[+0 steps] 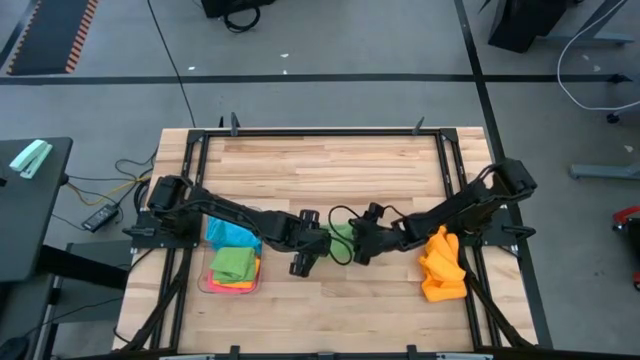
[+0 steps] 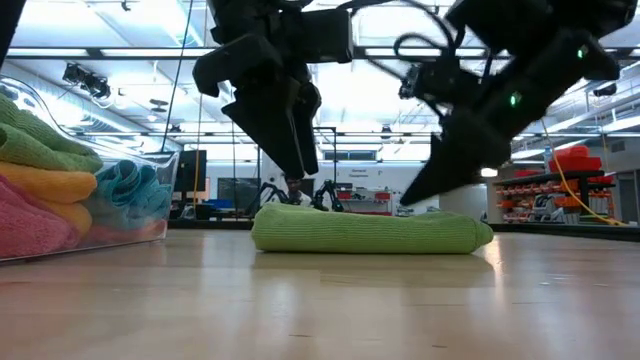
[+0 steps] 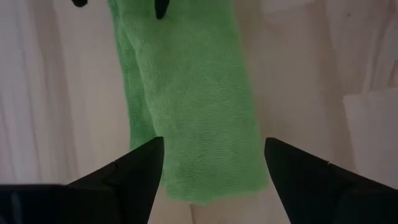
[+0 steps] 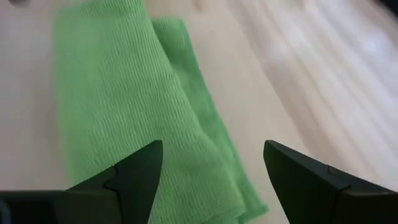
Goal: Fold microfiber towels
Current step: Fold the green microfiber cloth
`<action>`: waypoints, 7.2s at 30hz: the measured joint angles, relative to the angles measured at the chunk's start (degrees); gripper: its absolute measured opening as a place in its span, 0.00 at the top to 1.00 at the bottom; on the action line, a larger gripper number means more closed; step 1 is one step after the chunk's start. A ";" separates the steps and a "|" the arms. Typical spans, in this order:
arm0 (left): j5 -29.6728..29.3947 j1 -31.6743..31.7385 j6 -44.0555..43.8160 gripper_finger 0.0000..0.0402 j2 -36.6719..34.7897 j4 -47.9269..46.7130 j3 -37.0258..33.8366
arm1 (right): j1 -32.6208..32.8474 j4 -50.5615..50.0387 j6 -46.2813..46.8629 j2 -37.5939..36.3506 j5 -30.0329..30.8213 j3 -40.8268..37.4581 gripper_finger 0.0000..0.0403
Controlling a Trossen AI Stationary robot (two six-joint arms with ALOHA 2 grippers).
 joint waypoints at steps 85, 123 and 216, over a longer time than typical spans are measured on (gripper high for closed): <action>21.59 17.89 -10.91 0.50 -1.46 27.24 -23.55 | -2.79 18.83 -14.41 -13.32 -16.92 -13.13 0.28; 14.04 10.45 1.32 0.95 -8.88 23.53 -23.81 | -18.72 2.17 -26.23 10.87 -44.93 14.47 0.28; 4.07 5.24 4.06 0.15 -19.83 66.89 -24.24 | -5.15 -20.56 -23.55 -27.28 -21.32 16.92 0.94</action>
